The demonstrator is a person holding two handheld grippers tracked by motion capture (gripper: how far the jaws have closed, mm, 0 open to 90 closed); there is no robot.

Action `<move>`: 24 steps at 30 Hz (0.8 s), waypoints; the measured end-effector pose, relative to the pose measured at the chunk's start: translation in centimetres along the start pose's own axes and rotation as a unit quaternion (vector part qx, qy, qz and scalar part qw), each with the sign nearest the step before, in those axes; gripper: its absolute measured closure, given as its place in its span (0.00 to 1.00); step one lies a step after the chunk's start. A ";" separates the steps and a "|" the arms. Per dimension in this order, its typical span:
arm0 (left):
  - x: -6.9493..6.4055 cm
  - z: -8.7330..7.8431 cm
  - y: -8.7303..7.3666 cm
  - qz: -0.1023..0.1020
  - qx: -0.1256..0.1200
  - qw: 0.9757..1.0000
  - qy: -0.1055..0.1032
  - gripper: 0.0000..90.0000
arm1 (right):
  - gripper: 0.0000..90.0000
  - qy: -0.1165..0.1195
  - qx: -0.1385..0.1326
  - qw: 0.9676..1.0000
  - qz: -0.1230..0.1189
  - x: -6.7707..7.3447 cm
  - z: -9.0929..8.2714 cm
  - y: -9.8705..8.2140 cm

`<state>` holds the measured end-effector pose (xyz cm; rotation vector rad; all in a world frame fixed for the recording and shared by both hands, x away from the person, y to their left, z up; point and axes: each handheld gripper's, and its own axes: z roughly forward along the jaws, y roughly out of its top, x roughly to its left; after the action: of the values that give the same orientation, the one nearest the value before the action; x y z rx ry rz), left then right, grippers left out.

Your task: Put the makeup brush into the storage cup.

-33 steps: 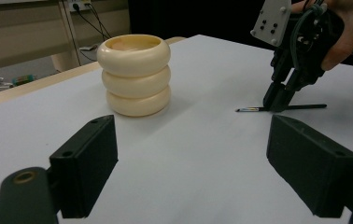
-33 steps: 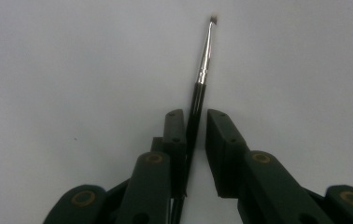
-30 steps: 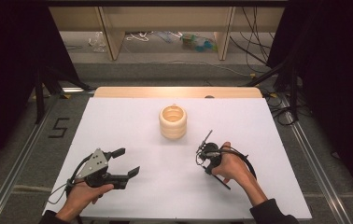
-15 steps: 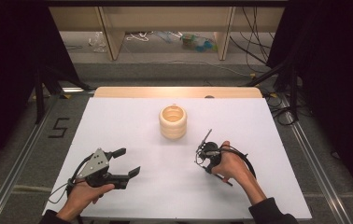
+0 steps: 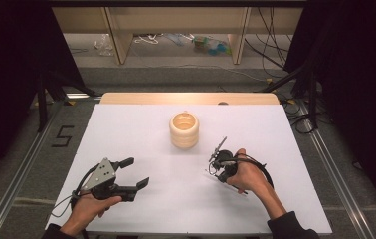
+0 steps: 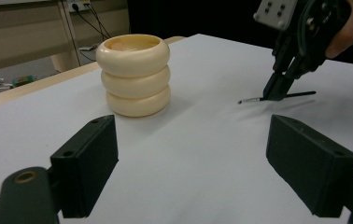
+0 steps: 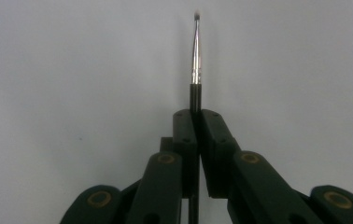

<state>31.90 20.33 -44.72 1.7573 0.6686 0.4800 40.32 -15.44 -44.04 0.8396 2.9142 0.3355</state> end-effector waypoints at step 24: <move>0.0 0.0 0.0 0.001 -0.003 1.000 0.001 0.19 | 0.95 -0.055 -0.310 0.949 0.020 -2.5 -6.1 -0.5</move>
<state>31.86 20.35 -44.67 1.7528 0.6673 0.4843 41.28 -18.27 -38.15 0.7699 2.4409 1.0919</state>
